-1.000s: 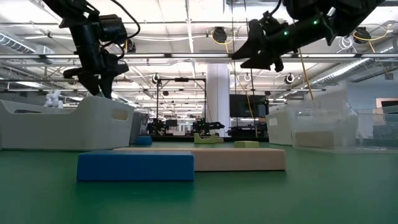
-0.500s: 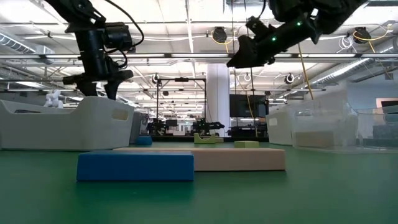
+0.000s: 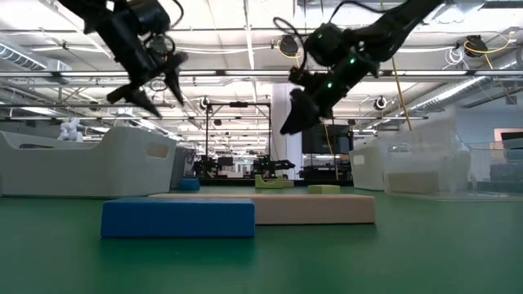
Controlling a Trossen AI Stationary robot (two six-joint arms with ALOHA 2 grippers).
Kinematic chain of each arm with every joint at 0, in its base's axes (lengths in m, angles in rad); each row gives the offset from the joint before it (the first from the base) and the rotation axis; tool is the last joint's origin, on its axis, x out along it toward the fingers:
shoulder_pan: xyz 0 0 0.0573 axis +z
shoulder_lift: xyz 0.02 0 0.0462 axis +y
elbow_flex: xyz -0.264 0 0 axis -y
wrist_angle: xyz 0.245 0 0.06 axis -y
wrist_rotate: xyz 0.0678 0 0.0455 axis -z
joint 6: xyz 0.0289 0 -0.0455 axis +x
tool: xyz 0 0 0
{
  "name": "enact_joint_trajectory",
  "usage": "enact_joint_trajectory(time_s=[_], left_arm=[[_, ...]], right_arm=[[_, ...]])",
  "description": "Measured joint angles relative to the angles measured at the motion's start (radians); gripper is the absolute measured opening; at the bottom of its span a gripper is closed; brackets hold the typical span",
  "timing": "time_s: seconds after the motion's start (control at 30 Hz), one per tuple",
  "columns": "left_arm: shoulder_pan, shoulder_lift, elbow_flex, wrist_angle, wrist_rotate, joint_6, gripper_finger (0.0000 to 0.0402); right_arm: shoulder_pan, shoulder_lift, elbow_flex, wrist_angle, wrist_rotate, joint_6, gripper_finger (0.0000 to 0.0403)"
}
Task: Sort & place blocks by color
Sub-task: Put the top green block into the gray bin
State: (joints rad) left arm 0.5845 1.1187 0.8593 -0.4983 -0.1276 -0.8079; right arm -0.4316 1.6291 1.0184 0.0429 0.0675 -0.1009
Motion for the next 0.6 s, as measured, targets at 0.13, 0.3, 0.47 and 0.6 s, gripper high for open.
enact_joint_trajectory(time_s=[0.13,0.3,0.47,0.6], left_arm=[[-0.037,-0.061,0.0,0.089,0.004,-0.002,0.0274],[-0.079,-0.137,0.0,0.158,0.003,-0.002,0.0274],[-0.107,-0.19,0.0,0.171,-0.004,0.001,0.0275],[-0.115,-0.206,0.0,0.179,-0.005,0.001,0.0275]], right_arm=[[0.0,0.081,0.018,0.036,-0.02,-0.069,0.0242],[-0.01,0.16,0.018,0.108,-0.02,-0.105,0.0242],[-0.027,0.221,0.018,0.152,-0.02,-0.139,0.0242],[-0.041,0.266,0.018,0.215,-0.021,-0.147,0.0242]])
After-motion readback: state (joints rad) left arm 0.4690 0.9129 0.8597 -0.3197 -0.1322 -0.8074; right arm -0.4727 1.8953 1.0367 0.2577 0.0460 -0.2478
